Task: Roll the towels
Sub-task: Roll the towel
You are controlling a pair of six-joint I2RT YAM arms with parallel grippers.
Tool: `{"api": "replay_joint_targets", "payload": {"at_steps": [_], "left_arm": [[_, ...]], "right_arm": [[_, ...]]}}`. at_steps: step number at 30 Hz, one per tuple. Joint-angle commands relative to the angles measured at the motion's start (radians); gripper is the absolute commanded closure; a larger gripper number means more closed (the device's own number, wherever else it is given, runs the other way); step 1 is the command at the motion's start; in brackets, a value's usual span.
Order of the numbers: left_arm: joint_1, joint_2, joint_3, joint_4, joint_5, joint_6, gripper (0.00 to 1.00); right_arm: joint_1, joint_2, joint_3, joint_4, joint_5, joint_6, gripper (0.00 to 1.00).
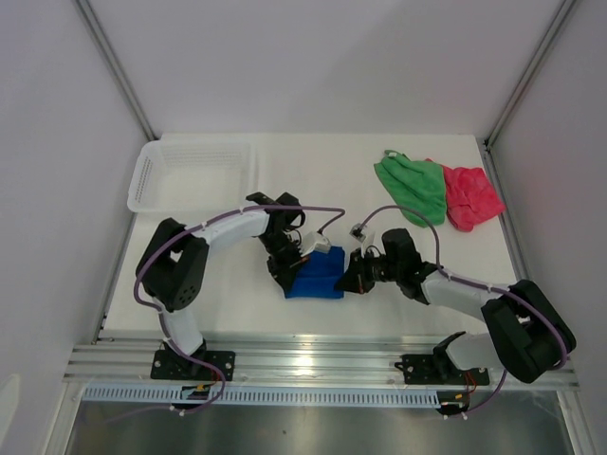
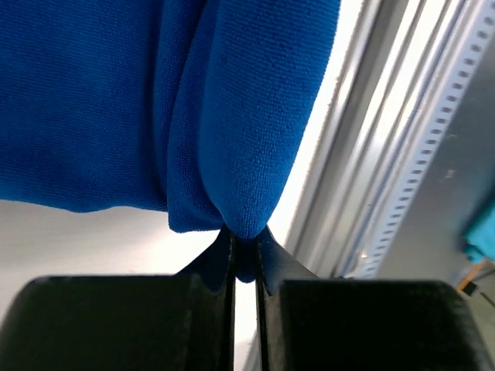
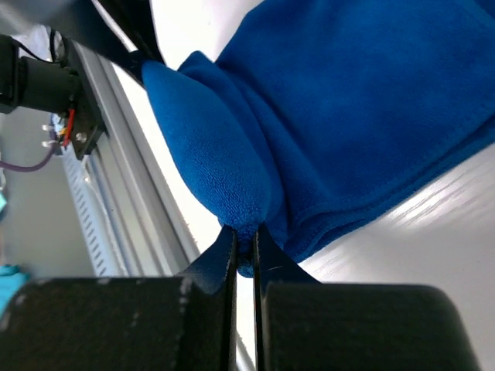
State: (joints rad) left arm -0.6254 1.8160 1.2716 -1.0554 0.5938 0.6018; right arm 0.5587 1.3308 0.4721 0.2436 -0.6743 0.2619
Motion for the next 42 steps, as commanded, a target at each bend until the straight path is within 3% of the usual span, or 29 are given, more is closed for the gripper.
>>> {"api": "replay_joint_targets", "payload": {"at_steps": [1,2,3,6,15,22,25,29,33,37,38,42], "left_arm": [[0.009,-0.041,0.003,-0.058,0.092,-0.019,0.92],[0.009,-0.037,0.008,-0.023,0.072,-0.036,0.89],[0.007,-0.023,0.018,0.0,0.052,-0.055,0.78],[0.009,0.02,0.064,0.058,-0.018,-0.144,0.71],[0.016,0.019,0.095,0.185,-0.357,-0.266,0.64],[0.016,-0.07,0.069,0.207,-0.477,-0.263,0.63],[0.015,-0.153,0.064,0.233,-0.506,-0.225,0.62],[-0.04,-0.265,0.042,0.268,-0.462,-0.067,0.56],[-0.175,-0.375,-0.185,0.415,-0.474,0.163,0.51],[-0.269,-0.37,-0.323,0.547,-0.554,0.286,0.5],[-0.295,-0.368,-0.336,0.576,-0.563,0.326,0.45],[-0.318,-0.33,-0.345,0.64,-0.566,0.365,0.44]], "right_arm": [[-0.011,-0.015,-0.01,-0.064,-0.038,0.068,1.0],[-0.022,0.002,-0.007,-0.066,-0.022,0.083,1.0],[-0.043,0.013,-0.004,-0.055,-0.016,0.091,1.0],[-0.071,0.088,0.023,-0.038,-0.001,0.117,1.0],[-0.112,0.248,0.089,-0.012,0.045,0.201,1.0],[-0.125,0.268,0.154,-0.084,0.065,0.209,0.98],[-0.123,0.286,0.186,-0.116,0.062,0.195,0.97],[-0.123,0.311,0.21,-0.141,0.055,0.191,0.96],[-0.121,0.337,0.235,-0.158,0.044,0.183,0.95],[-0.123,0.354,0.249,-0.162,0.036,0.183,0.94],[-0.122,0.355,0.25,-0.164,0.036,0.181,0.94],[-0.123,0.355,0.253,-0.165,0.038,0.185,0.94]]}}
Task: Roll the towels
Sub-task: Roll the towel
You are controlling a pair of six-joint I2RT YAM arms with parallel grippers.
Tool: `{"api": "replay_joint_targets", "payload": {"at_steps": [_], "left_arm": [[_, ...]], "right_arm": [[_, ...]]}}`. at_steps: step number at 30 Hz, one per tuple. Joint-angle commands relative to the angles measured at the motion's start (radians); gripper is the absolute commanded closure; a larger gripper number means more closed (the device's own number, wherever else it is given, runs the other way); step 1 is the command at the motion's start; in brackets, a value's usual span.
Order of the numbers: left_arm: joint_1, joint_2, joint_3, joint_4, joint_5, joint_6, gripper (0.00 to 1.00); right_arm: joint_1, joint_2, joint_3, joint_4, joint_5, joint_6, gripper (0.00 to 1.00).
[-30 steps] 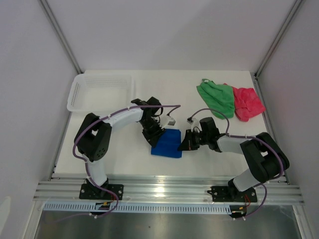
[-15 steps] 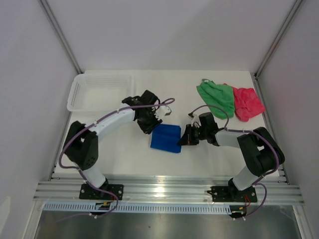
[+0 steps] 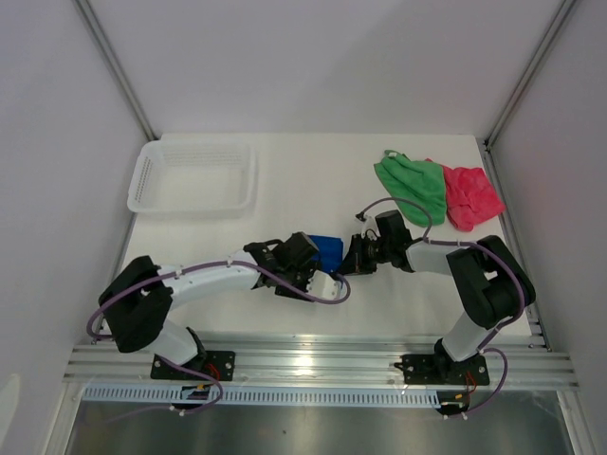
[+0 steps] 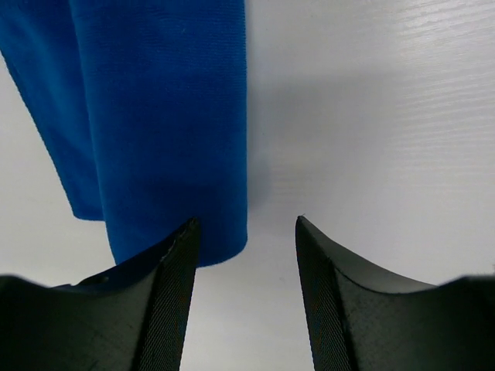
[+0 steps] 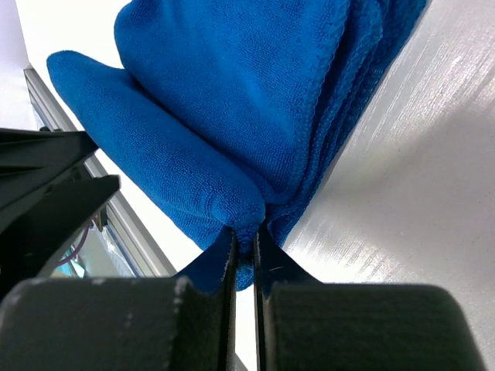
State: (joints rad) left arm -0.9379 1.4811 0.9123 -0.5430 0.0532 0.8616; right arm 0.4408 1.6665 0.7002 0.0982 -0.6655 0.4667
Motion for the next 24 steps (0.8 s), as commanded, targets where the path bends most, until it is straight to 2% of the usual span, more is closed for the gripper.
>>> {"api": "replay_joint_targets", "payload": {"at_steps": [1,7,11,21,23,24], "left_arm": [[-0.006,0.014,0.017,0.133,-0.024,0.111,0.44],[-0.004,0.076,-0.024,0.178,-0.049,0.131,0.44],[-0.001,0.074,-0.05,0.209,-0.077,0.129,0.43],[0.014,0.068,-0.093,0.288,-0.13,0.231,0.41],[0.014,0.047,-0.081,0.246,-0.118,0.228,0.4],[0.014,0.038,-0.06,0.215,-0.093,0.217,0.34]], "right_arm": [[-0.004,0.018,0.025,-0.025,0.029,-0.023,0.94],[-0.004,0.015,0.032,-0.032,0.02,-0.036,0.92],[-0.004,0.015,0.039,-0.046,0.015,-0.052,0.92],[-0.007,0.044,0.074,-0.095,0.012,-0.076,0.91],[-0.008,0.045,0.076,-0.095,0.014,-0.073,0.93],[-0.008,0.047,0.076,-0.095,0.018,-0.069,0.94]]}}
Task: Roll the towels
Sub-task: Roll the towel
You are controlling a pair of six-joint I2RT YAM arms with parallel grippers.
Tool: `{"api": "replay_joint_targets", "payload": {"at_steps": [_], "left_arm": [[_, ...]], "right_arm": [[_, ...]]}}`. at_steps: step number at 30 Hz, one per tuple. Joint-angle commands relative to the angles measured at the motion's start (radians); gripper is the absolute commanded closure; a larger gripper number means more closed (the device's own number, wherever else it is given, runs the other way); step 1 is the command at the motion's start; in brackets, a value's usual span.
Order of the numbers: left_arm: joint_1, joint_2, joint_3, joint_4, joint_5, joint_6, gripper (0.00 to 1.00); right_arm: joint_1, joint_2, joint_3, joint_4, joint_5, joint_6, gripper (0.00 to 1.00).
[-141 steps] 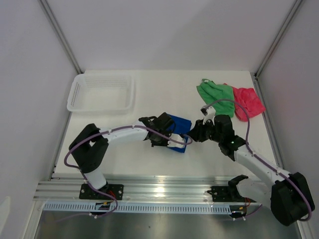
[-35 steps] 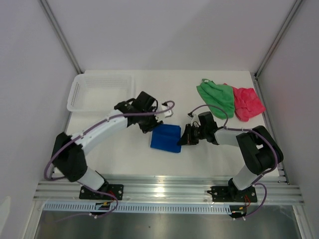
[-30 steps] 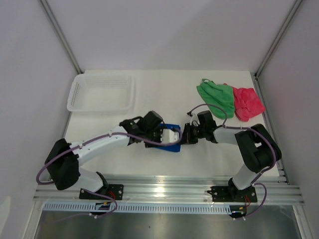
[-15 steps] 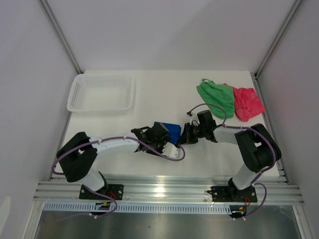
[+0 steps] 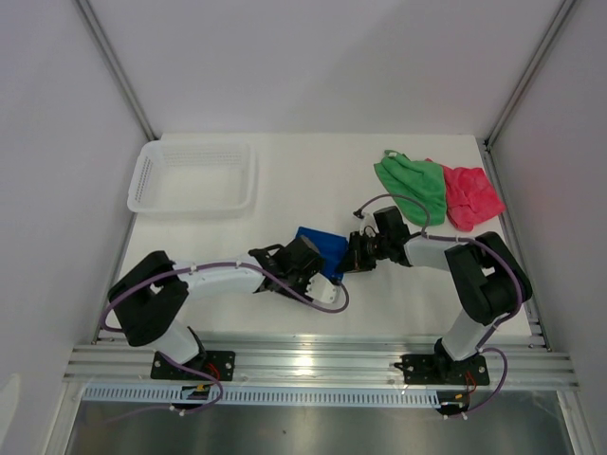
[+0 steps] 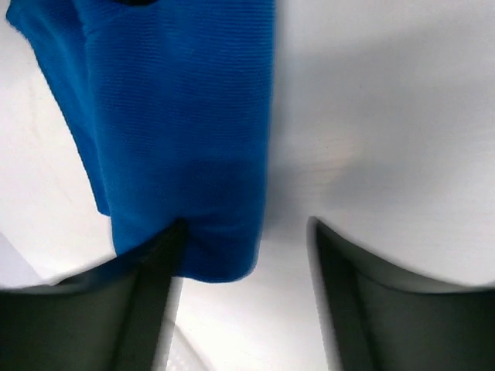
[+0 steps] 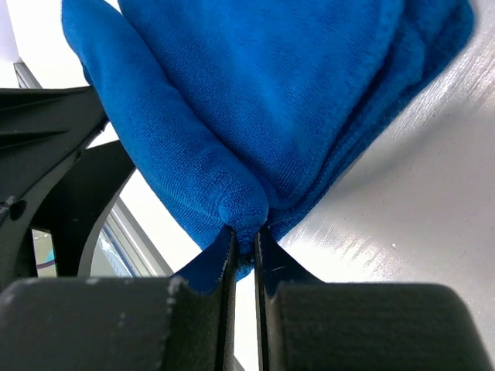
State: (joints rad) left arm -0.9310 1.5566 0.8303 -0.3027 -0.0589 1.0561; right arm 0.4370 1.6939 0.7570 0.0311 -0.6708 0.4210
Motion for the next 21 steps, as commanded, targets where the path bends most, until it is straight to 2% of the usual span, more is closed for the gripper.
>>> {"api": "replay_joint_targets", "payload": {"at_steps": [1,2,5,12,15,21], "left_arm": [[0.008,-0.044,0.035,-0.059,0.034,0.003,0.01],[0.008,-0.064,0.067,-0.122,0.045,-0.004,0.0],[0.006,-0.078,0.088,-0.17,0.082,-0.005,0.01],[0.008,-0.066,0.107,-0.167,0.09,0.015,0.04],[0.014,-0.046,0.095,-0.145,0.102,0.051,0.11],[0.053,-0.013,0.085,-0.102,0.097,0.087,0.17]], "right_arm": [[-0.007,0.02,0.019,-0.028,0.022,-0.019,0.94],[-0.007,0.021,0.019,-0.028,0.019,-0.018,0.95],[-0.011,0.032,0.03,-0.027,0.007,-0.019,0.95],[-0.021,0.036,0.034,-0.059,0.007,-0.021,0.96],[-0.024,0.036,0.036,-0.056,0.007,-0.022,0.96],[-0.026,0.033,0.036,-0.059,0.007,-0.019,0.97]]}}
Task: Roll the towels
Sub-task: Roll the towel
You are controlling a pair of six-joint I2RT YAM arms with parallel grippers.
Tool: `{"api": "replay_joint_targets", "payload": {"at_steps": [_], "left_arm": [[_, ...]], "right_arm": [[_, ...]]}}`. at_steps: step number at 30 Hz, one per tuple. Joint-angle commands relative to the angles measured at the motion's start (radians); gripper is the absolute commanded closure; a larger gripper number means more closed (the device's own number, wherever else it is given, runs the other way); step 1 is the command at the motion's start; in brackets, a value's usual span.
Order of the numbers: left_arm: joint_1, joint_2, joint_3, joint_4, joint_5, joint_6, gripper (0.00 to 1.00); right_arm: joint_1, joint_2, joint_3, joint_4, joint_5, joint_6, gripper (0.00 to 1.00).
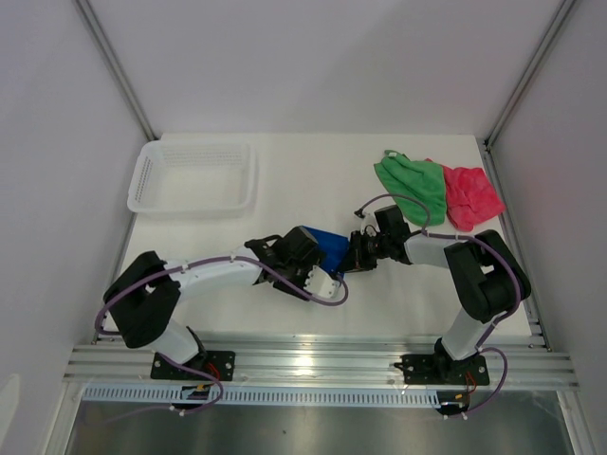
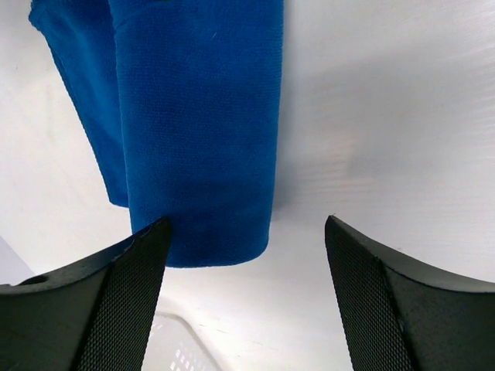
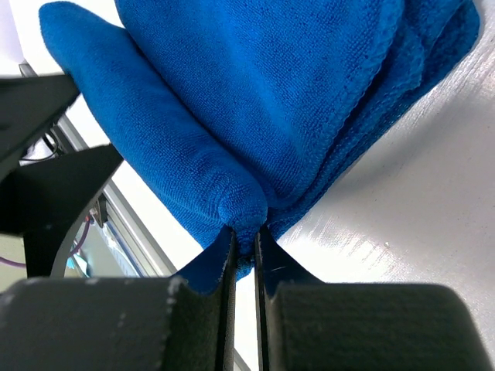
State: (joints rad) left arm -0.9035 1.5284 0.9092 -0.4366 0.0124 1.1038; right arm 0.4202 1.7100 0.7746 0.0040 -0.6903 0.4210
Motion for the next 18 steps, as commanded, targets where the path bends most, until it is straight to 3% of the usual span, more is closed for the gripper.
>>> {"api": "replay_joint_targets", "payload": {"at_steps": [1,12,18], "left_arm": [[0.037,0.018,0.008,0.036,0.029,0.048,0.18],[0.057,0.104,0.017,0.078,0.035,0.045,0.13],[0.067,0.16,0.029,0.082,0.035,0.035,0.17]], "right_arm": [[-0.009,0.017,0.018,-0.032,0.025,-0.019,0.97],[-0.011,0.02,0.026,-0.035,0.012,-0.03,0.94],[-0.012,0.022,0.04,-0.05,0.006,-0.045,0.86]]}}
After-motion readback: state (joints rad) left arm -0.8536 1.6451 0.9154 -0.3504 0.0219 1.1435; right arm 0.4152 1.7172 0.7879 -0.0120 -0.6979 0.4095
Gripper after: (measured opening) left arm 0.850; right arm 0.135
